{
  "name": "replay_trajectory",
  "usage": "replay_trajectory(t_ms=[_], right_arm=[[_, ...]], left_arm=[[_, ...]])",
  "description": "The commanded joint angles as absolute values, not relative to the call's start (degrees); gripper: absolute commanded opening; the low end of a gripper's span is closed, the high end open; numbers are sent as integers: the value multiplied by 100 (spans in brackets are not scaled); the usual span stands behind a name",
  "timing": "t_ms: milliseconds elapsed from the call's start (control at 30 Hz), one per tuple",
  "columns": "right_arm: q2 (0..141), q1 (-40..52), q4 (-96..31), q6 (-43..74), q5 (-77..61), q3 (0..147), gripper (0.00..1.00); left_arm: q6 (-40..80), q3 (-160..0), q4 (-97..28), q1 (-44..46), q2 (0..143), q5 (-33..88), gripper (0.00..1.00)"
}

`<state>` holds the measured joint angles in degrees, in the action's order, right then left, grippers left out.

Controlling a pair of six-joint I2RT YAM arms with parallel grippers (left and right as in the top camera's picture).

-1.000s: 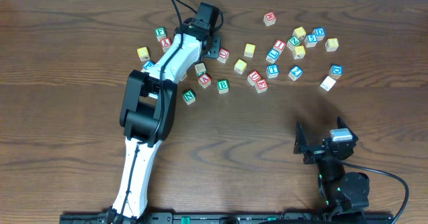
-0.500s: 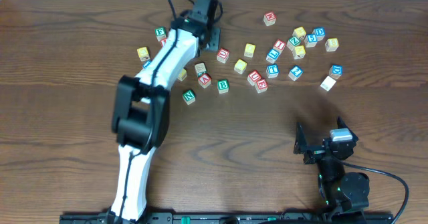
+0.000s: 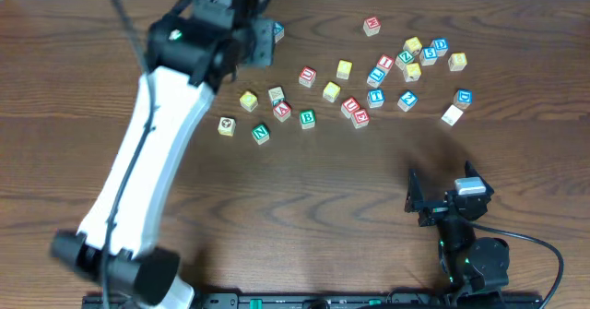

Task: Spell out ROBOT
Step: 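Lift the R block and carry it toward the near open area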

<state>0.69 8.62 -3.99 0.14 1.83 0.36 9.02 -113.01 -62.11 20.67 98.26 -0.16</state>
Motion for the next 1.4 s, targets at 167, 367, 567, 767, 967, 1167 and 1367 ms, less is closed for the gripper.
replay_trajectory(t_ms=[167,367,567,767,967,1167,1367], right_arm=[[34,819,-427,-49,154,32,99],[34,819,-427,-49,154,32,99],[34,819,-427,-49,154,32,99],[34,819,-427,-49,154,32,99],[34,819,-427,-49,154,32,99],[34,819,-427,-49,154,32,99],[34,819,-427,-49,154,32,99]], left_arm=[[1085,-10468,-6783,2259,8917,-51,7],[1498,-8943,-6265,2554,8248,-47,8],[1955,-7312,-5266,2810,8038,-47,7],[2464,-5929,-4045,3046,8049,-43,7],[2565,-5065,-3201,3253,8051,-47,8],[2779,-4851,-3006,3260,8173,-71,7],[2775,-4600,-2689,3260,8475,-73,8]])
